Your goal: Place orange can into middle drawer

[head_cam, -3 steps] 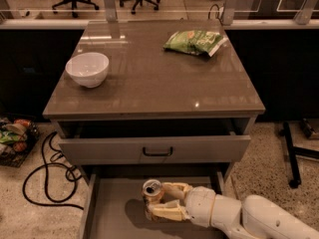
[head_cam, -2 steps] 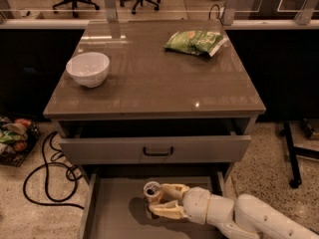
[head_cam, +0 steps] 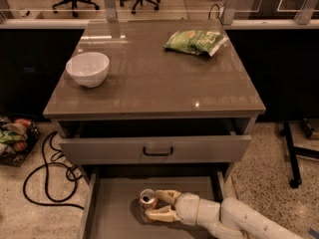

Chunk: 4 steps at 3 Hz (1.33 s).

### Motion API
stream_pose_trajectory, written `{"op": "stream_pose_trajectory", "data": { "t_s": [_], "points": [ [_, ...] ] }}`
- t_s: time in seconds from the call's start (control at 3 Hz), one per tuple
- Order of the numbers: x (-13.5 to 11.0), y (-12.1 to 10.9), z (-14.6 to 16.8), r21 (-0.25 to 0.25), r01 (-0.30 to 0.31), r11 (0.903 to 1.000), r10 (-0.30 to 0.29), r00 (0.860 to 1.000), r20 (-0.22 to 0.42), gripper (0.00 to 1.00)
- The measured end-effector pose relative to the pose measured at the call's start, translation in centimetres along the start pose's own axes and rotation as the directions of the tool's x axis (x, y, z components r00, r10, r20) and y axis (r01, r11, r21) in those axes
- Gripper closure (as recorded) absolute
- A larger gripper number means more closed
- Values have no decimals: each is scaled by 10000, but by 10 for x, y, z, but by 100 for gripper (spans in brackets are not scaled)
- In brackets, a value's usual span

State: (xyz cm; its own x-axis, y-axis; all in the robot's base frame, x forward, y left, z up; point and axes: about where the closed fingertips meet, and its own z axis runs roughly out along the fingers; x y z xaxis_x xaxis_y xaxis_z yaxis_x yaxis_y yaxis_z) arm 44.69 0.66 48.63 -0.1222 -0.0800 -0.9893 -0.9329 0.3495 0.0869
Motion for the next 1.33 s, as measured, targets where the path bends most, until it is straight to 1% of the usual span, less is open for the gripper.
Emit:
{"op": "stream_pose_trajectory", "data": {
  "t_s": [0.33, 0.67, 1.0, 1.33],
  "points": [
    [19, -3, 28, -421, 251, 9988, -248, 9997, 83, 100],
    [26, -6, 55, -918, 489, 9946, -490, 9988, 9, 100],
    [39, -5, 74, -1272, 509, 9906, -520, 9986, -57, 100],
    [57, 1, 83, -1474, 254, 9888, -268, 9996, -73, 100]
  ]
}}
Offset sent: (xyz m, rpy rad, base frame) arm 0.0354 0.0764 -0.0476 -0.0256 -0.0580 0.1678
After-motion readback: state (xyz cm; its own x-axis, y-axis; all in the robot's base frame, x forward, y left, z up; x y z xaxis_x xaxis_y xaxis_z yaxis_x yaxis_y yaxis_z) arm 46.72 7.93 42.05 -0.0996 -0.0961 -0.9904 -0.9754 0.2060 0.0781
